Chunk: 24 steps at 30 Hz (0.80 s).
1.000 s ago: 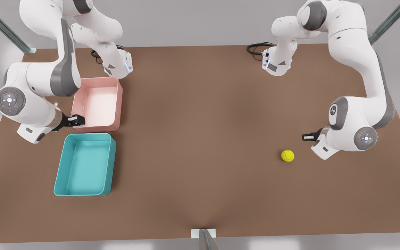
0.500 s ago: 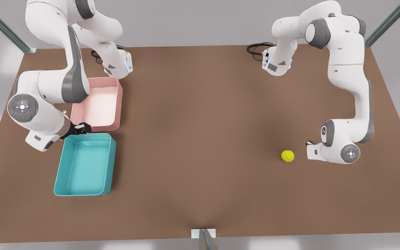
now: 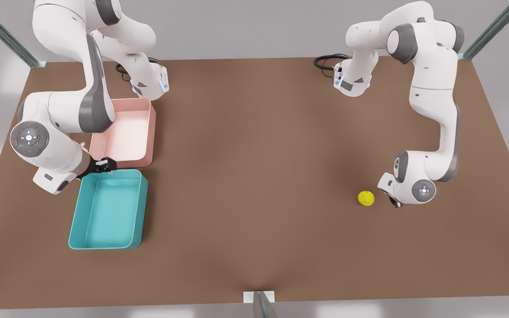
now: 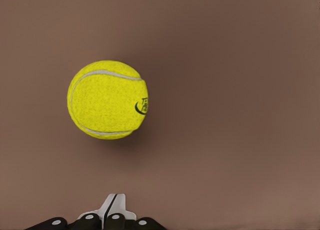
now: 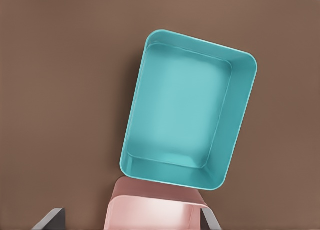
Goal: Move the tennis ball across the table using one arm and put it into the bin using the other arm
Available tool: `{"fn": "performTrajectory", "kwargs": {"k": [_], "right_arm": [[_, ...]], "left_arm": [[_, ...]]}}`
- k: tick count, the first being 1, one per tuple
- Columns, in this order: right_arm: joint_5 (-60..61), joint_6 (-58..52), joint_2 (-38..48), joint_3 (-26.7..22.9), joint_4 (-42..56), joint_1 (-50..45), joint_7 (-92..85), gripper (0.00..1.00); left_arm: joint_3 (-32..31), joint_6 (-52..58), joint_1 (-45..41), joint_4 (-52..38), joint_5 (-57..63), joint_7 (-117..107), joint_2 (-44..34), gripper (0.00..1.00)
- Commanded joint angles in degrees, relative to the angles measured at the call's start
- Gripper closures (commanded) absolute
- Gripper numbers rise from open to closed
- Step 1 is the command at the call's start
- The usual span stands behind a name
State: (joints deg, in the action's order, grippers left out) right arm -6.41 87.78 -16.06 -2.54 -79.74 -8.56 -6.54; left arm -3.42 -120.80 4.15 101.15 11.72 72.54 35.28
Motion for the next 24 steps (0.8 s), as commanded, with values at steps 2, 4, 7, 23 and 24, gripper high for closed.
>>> {"fn": "performTrajectory", "kwargs": {"k": [2, 4, 7, 23, 24], "right_arm": [[0.1, 0.5, 0.1, 0.0, 0.0, -0.1, 0.2, 0.00], [0.1, 0.5, 0.1, 0.0, 0.0, -0.1, 0.2, 0.00], [0.1, 0.5, 0.0, 0.0, 0.0, -0.1, 0.2, 0.00], [0.3, 0.8, -1.0, 0.0, 0.1, -0.1, 0.1, 0.00], [0.5, 0.8, -1.0, 0.0, 0.1, -0.1, 0.1, 0.00]], "left_arm": [[0.0, -3.9, 0.0, 0.4, 0.3, 16.4, 0.5, 0.79], [0.0, -3.7, -0.1, 0.4, 0.1, 21.9, 0.6, 0.79], [0.0, -3.9, -0.9, 0.3, 0.0, 20.8, 0.7, 0.79], [1.6, 10.5, -12.2, -5.6, -14.6, -41.9, -11.7, 0.79], [0.8, 17.9, -11.9, -6.5, -12.2, -70.1, -18.0, 0.76]]}}
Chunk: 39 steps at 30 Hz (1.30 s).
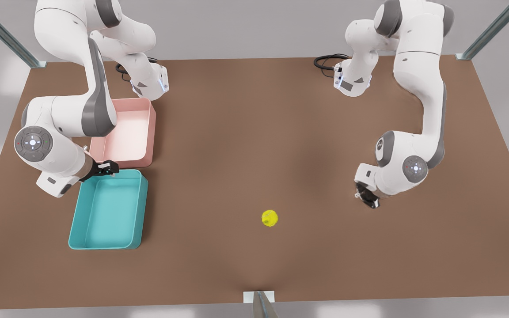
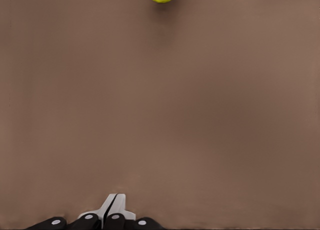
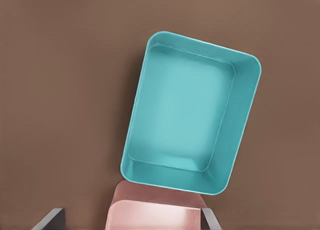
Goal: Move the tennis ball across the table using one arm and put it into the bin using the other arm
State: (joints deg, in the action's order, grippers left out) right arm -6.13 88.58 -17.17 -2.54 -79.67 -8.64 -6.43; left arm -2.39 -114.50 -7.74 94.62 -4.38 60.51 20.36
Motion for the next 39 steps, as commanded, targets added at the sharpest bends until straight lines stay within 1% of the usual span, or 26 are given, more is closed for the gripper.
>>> {"fn": "performTrajectory", "kwargs": {"k": [1, 2, 3, 4, 5, 6, 7, 8, 10, 13, 16, 18, 24, 39], "right_arm": [[0.3, 0.2, -0.1, 0.1, 0.0, -0.1, 0.0, 0.00], [0.7, 1.7, -0.6, 0.1, -0.1, -1.1, 0.0, 0.00], [1.7, 4.4, -3.0, 0.3, 0.2, -3.1, 0.0, 0.00], [2.3, 5.2, -5.6, 0.6, 2.3, -6.6, 1.2, 0.00], [4.5, 7.2, -10.6, 0.6, 6.6, -8.7, 1.8, 0.00], [5.8, 10.7, -16.1, 0.6, 11.1, -11.7, 7.1, 0.00], [5.8, 12.9, -18.9, 0.6, 12.9, -14.1, 14.0, 0.00], [5.8, 16.6, -20.5, 0.6, 12.9, -15.3, 17.2, 0.00], [5.8, 24.5, -24.5, 0.6, 13.3, -17.7, 25.0, 0.00], [5.9, 34.9, -30.1, 0.6, 14.5, -18.4, 28.0, 0.00], [5.9, 41.1, -33.4, 0.6, 14.5, -18.3, 28.4, 0.00], [6.3, 43.3, -36.5, 0.6, 17.5, -17.8, 27.9, 0.00], [6.6, 47.3, -39.3, 0.5, 17.0, -16.9, 27.3, 0.00], [6.2, 47.8, -41.3, 0.3, 13.8, -16.7, 27.3, 0.00]], "left_arm": [[0.3, 23.2, 1.8, -1.9, 3.6, -59.1, -5.4, 0.00], [2.6, 26.5, 1.9, -7.3, 3.9, -59.7, -5.1, 0.00], [3.2, 35.1, 1.9, -13.1, 4.0, -65.6, -4.5, 0.00], [3.0, 36.3, 2.6, -15.1, 3.7, -66.6, -4.5, 0.00], [2.9, 36.3, 2.6, -15.3, 4.1, -66.4, -4.7, 0.00], [2.9, 36.0, 3.2, -15.7, 4.0, -66.0, -5.1, 0.00], [2.7, 36.1, 3.3, -16.9, 4.0, -66.0, -5.2, 0.00], [1.4, 36.1, 3.2, -17.0, 4.0, -66.0, -5.2, 0.00], [1.5, 35.9, 3.5, -16.5, 0.9, -65.9, -4.6, 0.00], [1.4, 33.9, 3.9, -16.3, 0.9, -66.0, -3.7, 0.00], [1.4, 33.9, 3.9, -16.3, 0.9, -66.0, -3.7, 0.00], [1.4, 33.9, 4.0, -16.2, 0.9, -65.9, -3.7, 0.00], [1.4, 32.8, 4.0, -15.4, 0.9, -65.9, -3.6, 0.00], [1.4, 31.7, 4.2, -14.2, 0.9, -65.9, -3.6, 0.00]]}}
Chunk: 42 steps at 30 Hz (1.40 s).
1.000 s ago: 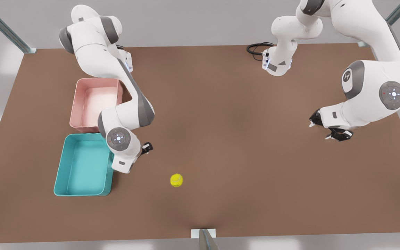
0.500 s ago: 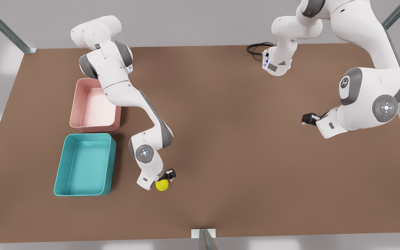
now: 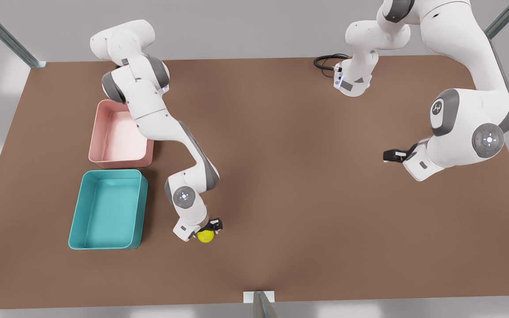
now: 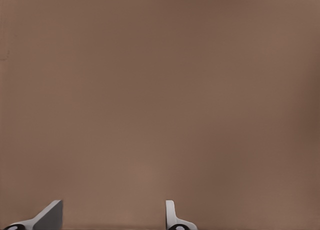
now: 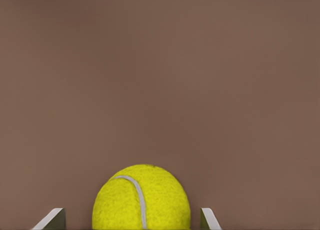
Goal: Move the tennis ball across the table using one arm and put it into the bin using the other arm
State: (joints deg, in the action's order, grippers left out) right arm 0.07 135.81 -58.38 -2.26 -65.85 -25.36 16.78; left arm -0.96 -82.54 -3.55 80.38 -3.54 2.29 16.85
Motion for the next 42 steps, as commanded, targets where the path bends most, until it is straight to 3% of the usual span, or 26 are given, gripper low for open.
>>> {"fn": "performTrajectory", "kwargs": {"k": [1, 20, 22, 24, 29, 32, 37, 39, 42], "right_arm": [[0.0, 0.7, -0.2, 0.0, 0.0, 0.0, 4.0, 0.00], [0.2, 6.5, -4.4, 0.1, 0.8, -0.2, 4.9, 0.00], [0.2, 6.4, -4.2, 0.1, 0.7, -0.2, 5.0, 0.17], [0.2, 6.5, -4.2, 0.1, 0.7, -0.2, 4.9, 0.27], [0.3, 6.5, -3.8, 0.1, 0.7, 0.0, 4.7, 0.38], [0.4, 6.4, -3.3, 0.1, 0.9, 0.0, 4.7, 0.39], [-0.3, 5.0, -0.1, 0.1, -1.2, 1.2, -0.3, 0.39], [-0.2, 4.4, 6.9, 0.1, -9.6, 4.9, -12.9, 0.39], [-0.2, -6.6, 16.4, -0.1, -15.1, 9.2, -23.3, 0.39]], "left_arm": [[0.0, -0.3, 0.0, 0.0, 0.0, -7.7, -0.1, 0.00], [0.0, -0.2, 0.1, 0.3, 0.0, -7.7, -0.2, 0.00], [0.0, -0.2, 0.1, 0.3, 0.0, -7.7, -0.3, 0.00], [0.0, -0.2, 0.1, 0.3, 0.0, -7.7, -0.2, 0.00], [0.0, -0.3, 0.1, 0.3, 0.0, -7.7, -0.2, 0.00], [0.0, -0.3, 0.1, 0.3, 0.0, -7.7, -0.2, 0.00], [0.0, -0.3, 0.1, 0.3, 0.0, -7.7, -0.2, 0.00], [0.0, -0.3, 0.1, 0.3, 0.0, -7.7, -0.2, 0.00], [0.0, -0.3, 0.1, 0.4, 0.0, -7.7, -0.2, 0.00]]}}
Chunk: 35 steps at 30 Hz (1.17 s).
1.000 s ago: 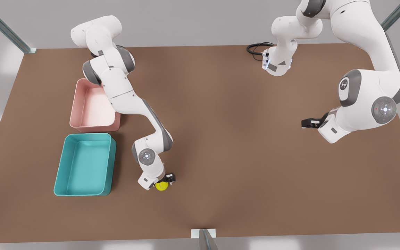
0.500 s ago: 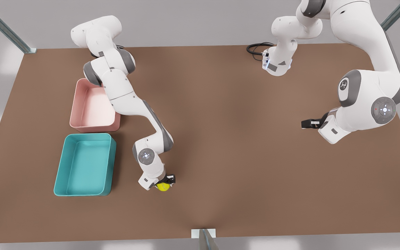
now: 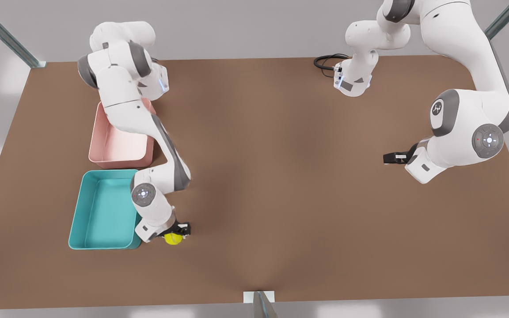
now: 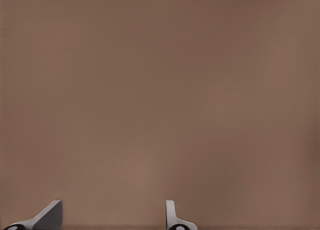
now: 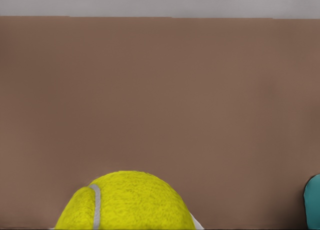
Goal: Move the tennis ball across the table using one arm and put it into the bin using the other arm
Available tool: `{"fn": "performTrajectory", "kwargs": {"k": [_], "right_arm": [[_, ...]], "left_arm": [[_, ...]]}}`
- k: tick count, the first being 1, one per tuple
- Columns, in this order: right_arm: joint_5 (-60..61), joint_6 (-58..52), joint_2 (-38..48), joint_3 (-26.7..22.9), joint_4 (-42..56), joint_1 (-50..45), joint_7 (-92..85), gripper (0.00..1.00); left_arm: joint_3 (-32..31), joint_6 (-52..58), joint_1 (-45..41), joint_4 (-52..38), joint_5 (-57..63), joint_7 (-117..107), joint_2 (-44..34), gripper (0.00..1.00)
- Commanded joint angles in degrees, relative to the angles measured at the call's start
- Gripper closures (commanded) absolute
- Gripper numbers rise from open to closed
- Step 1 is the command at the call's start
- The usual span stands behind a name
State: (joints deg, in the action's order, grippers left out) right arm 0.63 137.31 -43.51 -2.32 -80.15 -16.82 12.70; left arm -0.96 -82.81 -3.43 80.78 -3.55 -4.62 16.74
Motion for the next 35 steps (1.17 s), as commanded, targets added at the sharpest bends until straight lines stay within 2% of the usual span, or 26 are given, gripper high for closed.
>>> {"fn": "performTrajectory", "kwargs": {"k": [1, 3, 8, 12, 13, 19, 23, 25, 27, 29, 32, 35], "right_arm": [[-0.7, -10.7, 5.2, -0.2, -3.2, 1.8, -22.7, 0.39], [-0.8, -16.5, 8.9, -2.9, -4.0, 3.0, -28.2, 0.39], [-0.7, -19.7, 7.8, -9.5, -4.0, 7.6, -39.5, 0.39], [0.1, -19.2, 5.5, -9.5, -3.7, 10.6, -40.6, 0.39], [0.7, -19.2, 5.4, -9.5, -3.7, 10.6, -40.5, 0.00], [2.0, -20.1, 6.3, -8.8, -3.3, 10.1, -40.1, 0.00], [5.1, -39.7, 7.0, -9.5, 6.4, 4.9, -25.1, 0.00], [-2.6, -48.7, 12.7, -9.4, 7.0, 1.4, -13.8, 0.00], [-3.4, -57.4, 19.1, -8.4, 7.5, 1.2, -9.0, 0.00], [-8.5, -57.7, 29.2, -0.2, 2.1, 8.6, -8.8, 0.00], [-7.6, -57.4, 34.1, 0.4, -2.6, 11.1, -8.9, 0.00], [-7.3, -57.1, 35.1, 0.5, -4.1, 11.5, -8.9, 0.00]], "left_arm": [[0.0, 0.2, 0.0, 0.0, 0.0, -0.7, -0.1, 0.00], [0.0, 0.3, 0.0, 0.3, 0.0, -0.7, -0.5, 0.00], [-1.3, 0.6, 0.4, 0.3, -0.8, -0.7, -0.8, 0.00], [-1.3, 0.5, 0.5, 0.3, -0.7, -0.7, -0.6, 0.00], [-1.2, 0.2, 0.9, 0.3, -0.7, -0.7, -0.5, 0.00], [-1.3, 0.6, 1.1, 0.3, -0.6, -0.8, -0.6, 0.00], [-1.3, 0.7, 1.2, 0.3, -0.6, -0.8, -0.5, 0.00], [-1.3, 1.5, 1.2, 0.3, -0.6, -0.8, -0.5, 0.00], [-1.3, 1.9, 1.2, 0.3, -0.5, -0.7, -0.5, 0.00], [-1.3, 2.0, 1.2, 0.3, -0.5, -0.7, -0.6, 0.00], [-1.3, 2.5, 1.2, 0.3, -0.5, -0.7, -0.6, 0.00], [-1.3, 2.5, 1.2, 0.3, -0.5, -0.8, -0.5, 0.00]]}}
